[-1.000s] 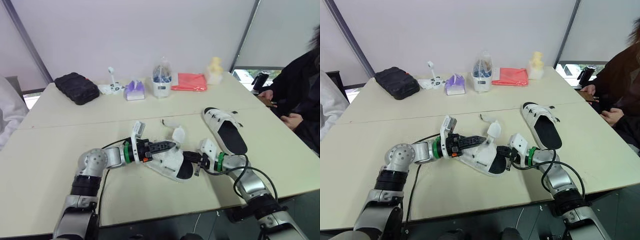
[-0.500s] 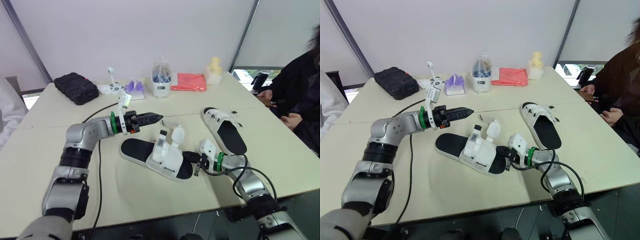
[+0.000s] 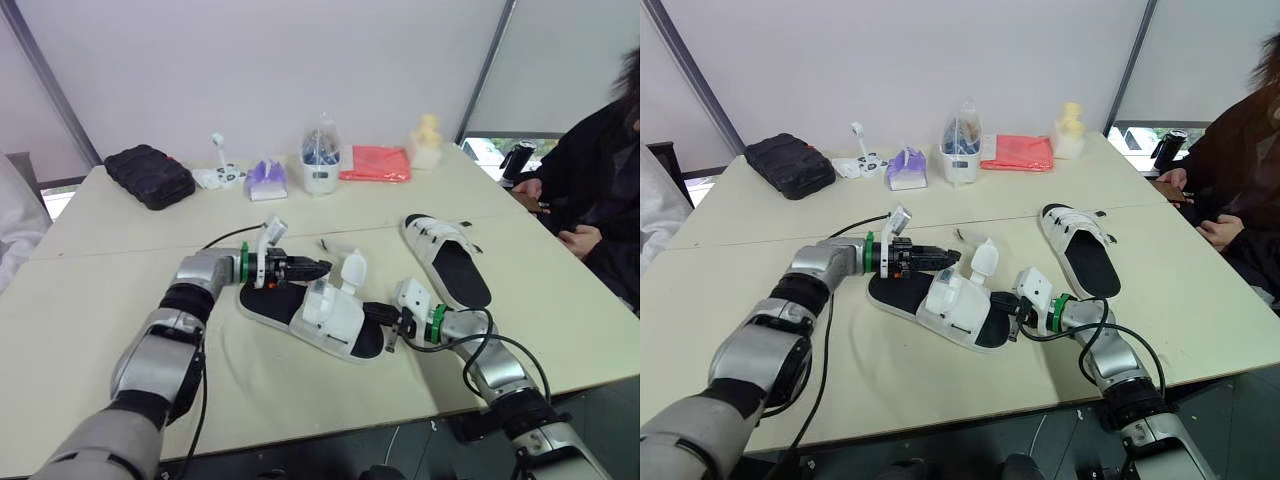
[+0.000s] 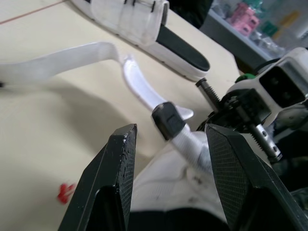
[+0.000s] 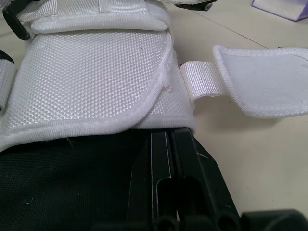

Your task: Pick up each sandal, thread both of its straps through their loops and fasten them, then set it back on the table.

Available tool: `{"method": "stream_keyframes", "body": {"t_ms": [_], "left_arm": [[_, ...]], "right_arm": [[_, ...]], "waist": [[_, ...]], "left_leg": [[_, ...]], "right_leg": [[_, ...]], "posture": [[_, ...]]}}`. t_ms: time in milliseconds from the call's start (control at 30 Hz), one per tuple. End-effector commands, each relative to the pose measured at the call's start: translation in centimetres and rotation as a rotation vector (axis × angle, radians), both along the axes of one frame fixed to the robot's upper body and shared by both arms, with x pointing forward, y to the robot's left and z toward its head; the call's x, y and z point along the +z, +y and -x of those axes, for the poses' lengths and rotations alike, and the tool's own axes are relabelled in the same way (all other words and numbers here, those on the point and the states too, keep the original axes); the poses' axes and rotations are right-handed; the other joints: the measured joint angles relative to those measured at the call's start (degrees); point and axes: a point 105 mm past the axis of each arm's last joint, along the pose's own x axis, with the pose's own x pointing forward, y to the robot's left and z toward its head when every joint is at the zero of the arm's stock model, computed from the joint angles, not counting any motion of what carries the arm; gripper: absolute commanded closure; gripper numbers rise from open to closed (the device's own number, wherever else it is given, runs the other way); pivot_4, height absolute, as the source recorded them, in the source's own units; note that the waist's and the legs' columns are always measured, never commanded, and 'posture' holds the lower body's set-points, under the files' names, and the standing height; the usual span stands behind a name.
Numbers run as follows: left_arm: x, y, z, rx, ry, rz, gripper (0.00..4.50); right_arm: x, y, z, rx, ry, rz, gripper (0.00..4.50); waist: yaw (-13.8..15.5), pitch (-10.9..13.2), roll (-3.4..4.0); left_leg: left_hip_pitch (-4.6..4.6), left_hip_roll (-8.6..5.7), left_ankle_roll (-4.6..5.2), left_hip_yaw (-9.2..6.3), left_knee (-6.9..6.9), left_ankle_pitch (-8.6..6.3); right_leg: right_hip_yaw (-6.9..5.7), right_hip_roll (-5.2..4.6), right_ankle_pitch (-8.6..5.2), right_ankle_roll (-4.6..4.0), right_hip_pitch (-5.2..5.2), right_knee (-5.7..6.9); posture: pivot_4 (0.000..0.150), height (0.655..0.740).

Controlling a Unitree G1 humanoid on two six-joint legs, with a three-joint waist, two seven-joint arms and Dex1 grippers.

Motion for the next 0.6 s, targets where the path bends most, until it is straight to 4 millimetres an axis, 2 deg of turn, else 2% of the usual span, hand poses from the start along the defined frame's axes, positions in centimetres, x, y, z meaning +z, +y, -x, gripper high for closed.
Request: {"method": "stream_keyframes", "body": {"t_ms": [33,67,133,200,267,333,467,533,600], "left_arm": [[1.5,-0.3,-0.3,-0.018,-0.035,0.033,2.19],[1.5,-0.4,-0.3,-0.022,-0.035,0.034,2.19],[1.6,-0.6,-0.6,-0.012,-0.045,0.035,2.71],[1.8,-0.7,-0.5,-0.023,-0.049,0.049,3.55],[2.9,-1.0,-0.4,-0.048,-0.052,0.093,4.47],[4.0,-1.1,-0.3,-0.067,-0.059,0.138,4.47],[7.7,-1.2,0.0,-0.108,-0.080,0.279,4.47],[7.8,-1.3,-0.3,-0.088,-0.091,0.272,4.47],[7.0,-1.5,-0.5,-0.071,-0.090,0.238,4.47]], "right_arm": [[-4.5,-1.1,1.1,-0.058,0.148,0.090,4.50],[-4.5,-1.1,1.0,-0.060,0.148,0.089,4.50],[-4.5,-1.1,1.0,-0.062,0.147,0.089,4.50],[-4.5,-1.0,1.0,-0.064,0.146,0.088,4.50],[-4.5,-1.0,1.0,-0.066,0.145,0.086,4.50],[-4.5,-1.0,1.0,-0.067,0.144,0.086,4.50],[-4.6,-1.0,1.1,-0.068,0.148,0.086,4.50],[-4.6,-1.0,1.1,-0.066,0.152,0.087,4.50],[-4.7,-0.9,1.1,-0.065,0.153,0.086,4.50]], "waist": [[0.0,0.0,0.00],[0.0,0.0,-0.01],[0.0,0.0,-0.01],[0.0,0.0,-0.02],[0.0,0.0,-0.02],[0.0,0.0,-0.02],[0.0,0.0,-0.05],[0.0,0.0,-0.05],[0.0,0.0,-0.03]], "left_leg": [[0.00,0.00,0.00,0.00,0.01,0.00],[0.01,0.00,0.00,0.00,0.01,0.00],[0.01,-0.01,0.00,0.00,0.02,0.00],[0.01,-0.01,0.00,0.00,0.03,0.00],[0.01,0.00,0.00,0.00,0.03,0.00],[0.01,0.00,0.00,0.00,0.03,0.01],[0.00,0.00,0.00,0.00,0.04,0.01],[0.00,0.00,0.00,-0.01,0.04,0.01],[0.02,0.00,0.00,0.00,0.04,0.01]], "right_leg": [[0.00,0.00,0.00,0.00,0.00,0.01],[0.00,0.00,0.00,0.00,0.01,0.02],[0.00,0.00,0.00,0.01,0.02,0.03],[0.00,0.00,0.00,0.01,0.01,0.04],[0.00,0.00,0.00,0.01,0.01,0.05],[-0.01,0.00,0.00,0.01,0.01,0.05],[-0.01,0.00,0.00,0.01,0.00,0.07],[-0.02,0.00,0.00,0.01,0.00,0.08],[-0.01,0.00,0.00,0.01,0.02,0.08]], "posture": [[0.150,0.7400],[0.150,0.7400],[0.150,0.7400],[0.150,0.7400],[0.150,0.7400],[0.150,0.7400],[0.150,0.7400],[0.150,0.7400],[0.150,0.7400]]}}
